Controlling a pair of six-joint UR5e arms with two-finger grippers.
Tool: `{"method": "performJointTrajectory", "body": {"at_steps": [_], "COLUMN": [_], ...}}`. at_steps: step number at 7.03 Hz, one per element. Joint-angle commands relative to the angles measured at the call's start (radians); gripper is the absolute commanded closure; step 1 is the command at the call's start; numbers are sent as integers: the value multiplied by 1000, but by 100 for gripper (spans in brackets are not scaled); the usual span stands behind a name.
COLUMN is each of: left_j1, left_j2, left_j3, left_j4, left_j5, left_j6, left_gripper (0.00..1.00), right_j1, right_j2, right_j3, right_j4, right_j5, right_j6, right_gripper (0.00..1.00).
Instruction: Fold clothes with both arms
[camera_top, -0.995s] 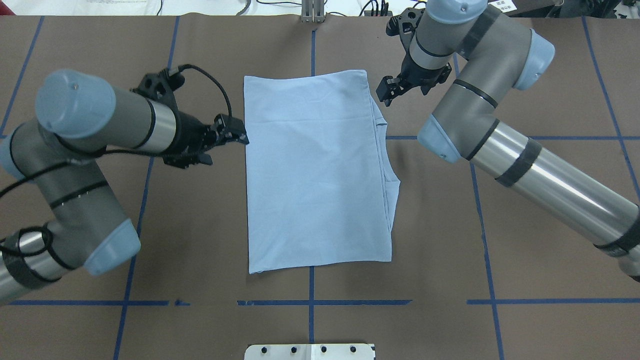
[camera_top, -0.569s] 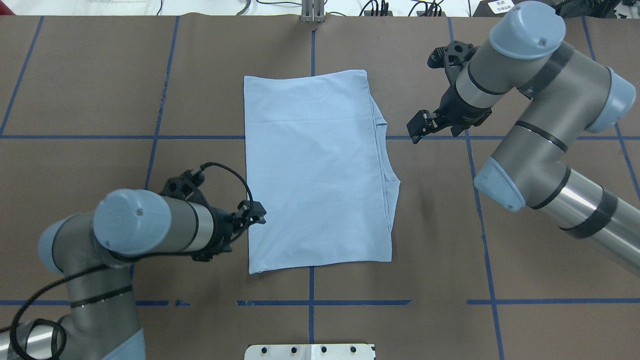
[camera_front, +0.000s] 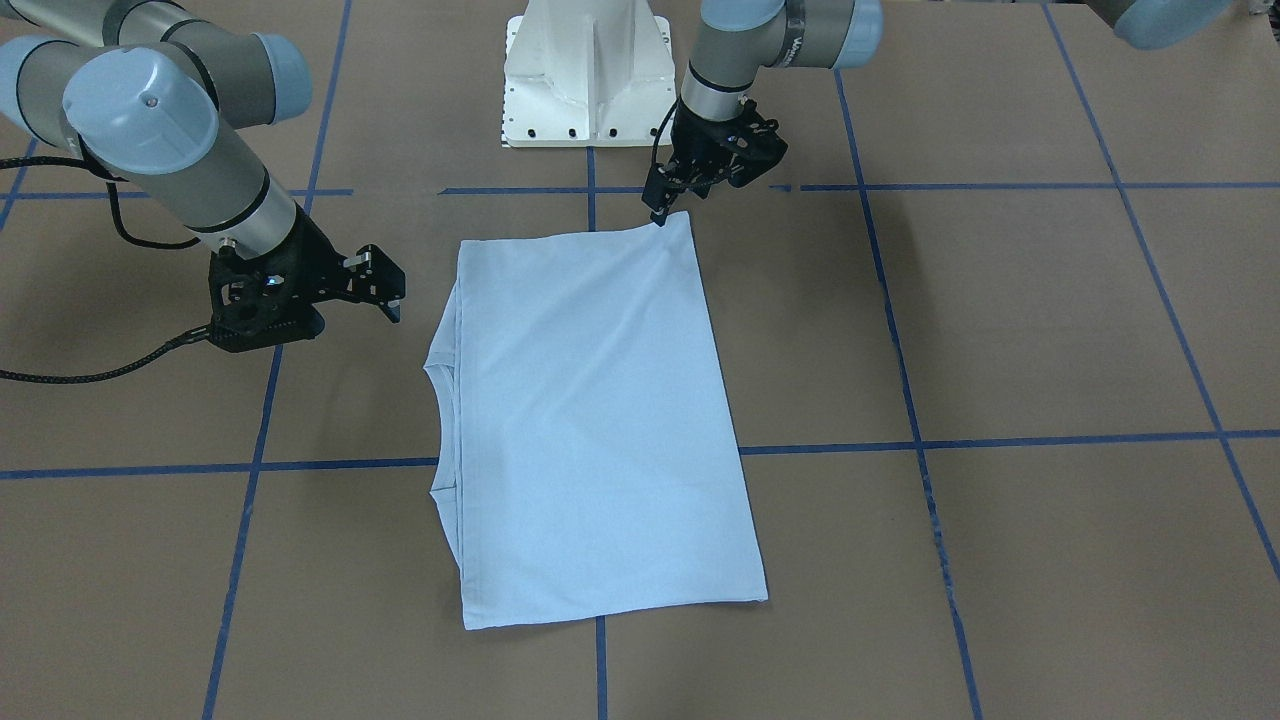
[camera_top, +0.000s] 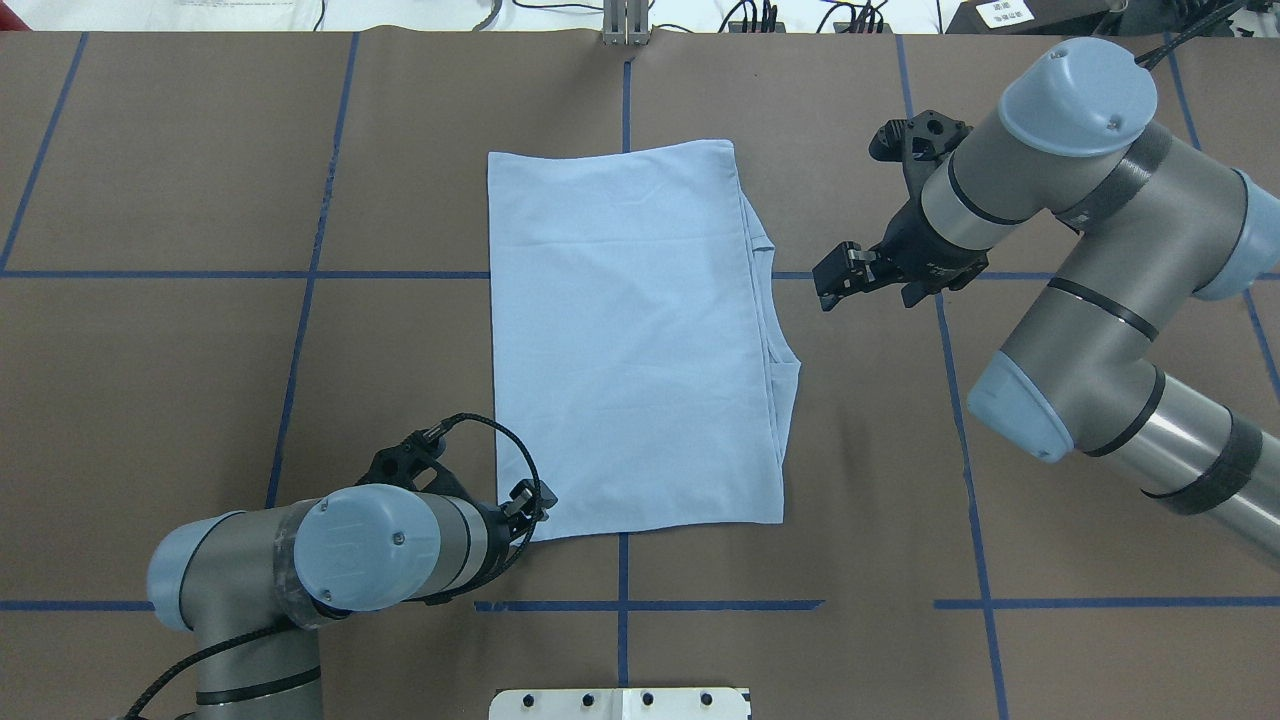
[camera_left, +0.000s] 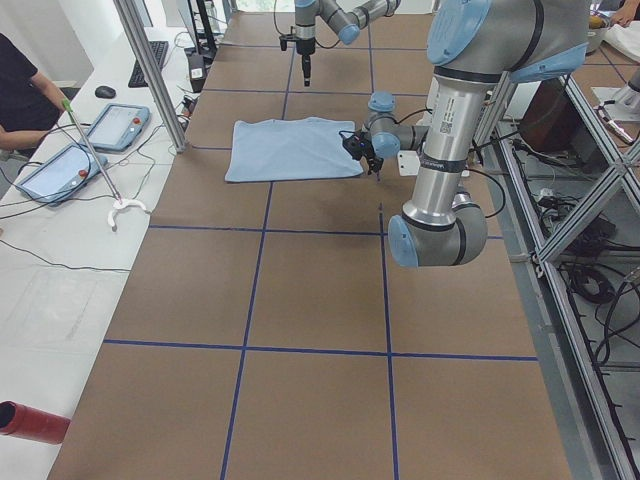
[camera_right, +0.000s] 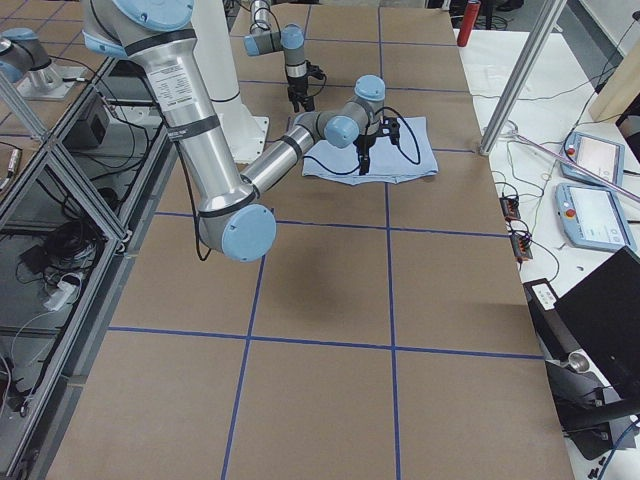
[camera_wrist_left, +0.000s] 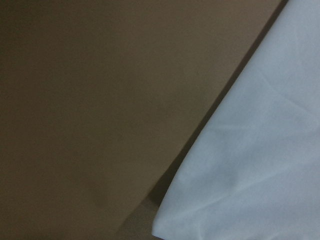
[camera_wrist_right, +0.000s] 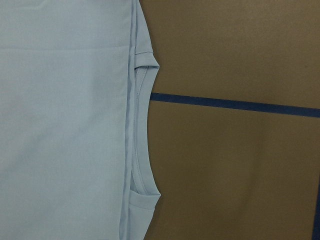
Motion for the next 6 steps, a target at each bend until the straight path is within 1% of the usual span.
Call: {"method": "performJointTrajectory", "body": {"at_steps": [1, 4, 5, 6], "left_j1": [2, 8, 10, 8], "left_j2": [-7, -11, -16, -16], "left_j3": [17, 31, 34, 35], "left_j4": [3, 3, 5, 5], "left_j5": [24, 28, 28, 28], "left_j6": [2, -4, -5, -5], "left_gripper": [15, 23, 27, 33], "right_j1": [-9, -10, -10, -10], "right_j2": [7, 6, 4, 4], "right_j3": [-9, -9, -9, -10], "right_j4": [3, 3, 3, 1], "right_j5": [-6, -9, -10, -10], "right_j6": [5, 4, 5, 5], "right_gripper": [0, 0, 0, 0]}}
